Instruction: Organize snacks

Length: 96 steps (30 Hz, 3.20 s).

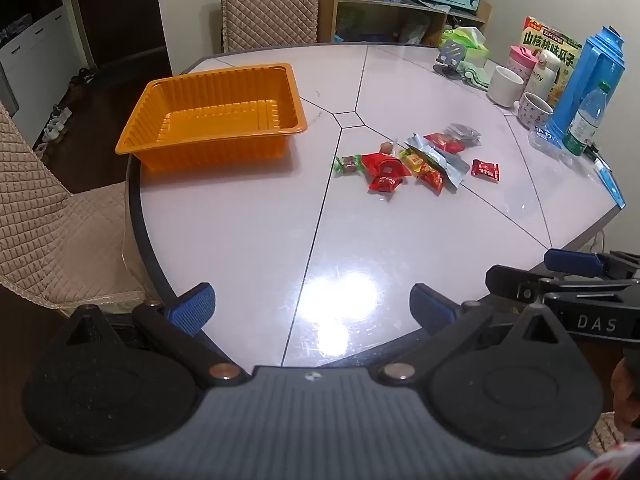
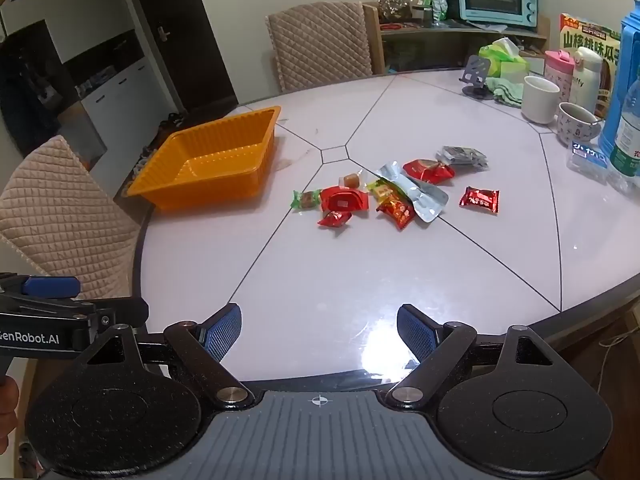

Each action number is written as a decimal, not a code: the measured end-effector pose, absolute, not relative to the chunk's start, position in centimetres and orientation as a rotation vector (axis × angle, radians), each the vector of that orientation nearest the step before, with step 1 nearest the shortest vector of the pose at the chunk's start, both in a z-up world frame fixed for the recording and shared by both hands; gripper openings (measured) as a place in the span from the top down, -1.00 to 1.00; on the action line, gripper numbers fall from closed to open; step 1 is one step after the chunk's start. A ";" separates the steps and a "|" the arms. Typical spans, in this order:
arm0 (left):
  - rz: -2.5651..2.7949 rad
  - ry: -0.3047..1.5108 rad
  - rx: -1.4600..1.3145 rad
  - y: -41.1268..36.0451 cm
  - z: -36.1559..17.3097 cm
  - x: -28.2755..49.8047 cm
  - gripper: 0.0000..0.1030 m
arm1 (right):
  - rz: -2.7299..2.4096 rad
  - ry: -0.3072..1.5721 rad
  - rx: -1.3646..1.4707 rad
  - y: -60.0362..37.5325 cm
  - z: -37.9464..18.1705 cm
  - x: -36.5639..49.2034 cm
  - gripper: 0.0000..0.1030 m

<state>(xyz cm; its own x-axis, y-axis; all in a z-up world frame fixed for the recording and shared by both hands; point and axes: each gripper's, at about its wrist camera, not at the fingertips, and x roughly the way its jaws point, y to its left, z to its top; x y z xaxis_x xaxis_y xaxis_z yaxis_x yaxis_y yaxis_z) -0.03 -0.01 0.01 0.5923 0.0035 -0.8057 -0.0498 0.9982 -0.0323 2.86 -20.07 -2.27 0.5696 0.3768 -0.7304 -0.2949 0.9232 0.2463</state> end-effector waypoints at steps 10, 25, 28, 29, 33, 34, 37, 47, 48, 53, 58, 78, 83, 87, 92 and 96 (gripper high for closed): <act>0.045 0.941 -0.053 -0.8 0.0 -0.5 -1.00 | 0.396 0.883 0.101 -20.4 -2.3 2.9 -0.64; 0.010 0.952 -0.064 -0.3 -0.1 0.4 -1.00 | 0.388 0.882 0.100 -20.9 -2.6 2.9 -0.64; 0.010 0.950 -0.063 -0.3 -0.1 0.4 -1.00 | 0.387 0.883 0.102 -20.8 -2.5 3.0 -0.64; 0.009 0.950 -0.063 -0.3 -0.2 0.4 -1.00 | 0.387 0.883 0.102 -20.8 -2.5 2.9 -0.64; 0.007 0.949 -0.063 -0.3 -0.2 0.4 -1.00 | 0.386 0.884 0.102 -20.9 -2.6 2.9 -0.64; 0.007 0.949 -0.062 -0.3 -0.2 0.4 -1.00 | 0.385 0.886 0.101 -20.8 -2.5 3.1 -0.65; 0.006 0.950 -0.062 -0.3 -0.1 0.4 -1.00 | 0.383 0.887 0.100 -20.8 -2.3 3.2 -0.64; 0.006 0.950 -0.062 -0.3 -0.1 0.4 -1.00 | 0.385 0.887 0.099 -20.7 -2.2 3.2 -0.64; 0.006 0.950 -0.062 -0.3 -0.1 0.4 -1.00 | 0.384 0.887 0.100 -20.7 -2.2 3.2 -0.65; 0.005 0.950 -0.062 -0.3 -0.1 0.4 -1.00 | 0.385 0.886 0.100 -20.6 -2.1 3.2 -0.64; 0.003 0.949 -0.061 -0.4 0.0 0.5 -1.00 | 0.384 0.885 0.100 -20.6 -1.9 3.2 -0.64; -0.005 0.947 -0.061 -0.4 0.1 0.3 -1.00 | 0.385 0.884 0.100 -20.6 -1.9 3.2 -0.64; -0.005 0.947 -0.061 -0.4 0.1 0.3 -1.00 | 0.384 0.884 0.101 -20.6 -1.9 3.2 -0.64; -0.004 0.947 -0.061 -0.4 0.1 0.3 -1.00 | 0.385 0.884 0.101 -20.6 -1.9 3.2 -0.65; -0.005 0.950 -0.062 -0.5 0.2 0.3 -1.00 | 0.387 0.886 0.104 -20.8 -1.8 3.3 -0.64; -0.008 0.949 -0.061 -0.8 0.2 0.3 -1.00 | 0.387 0.890 0.110 -21.3 -2.0 3.3 -0.64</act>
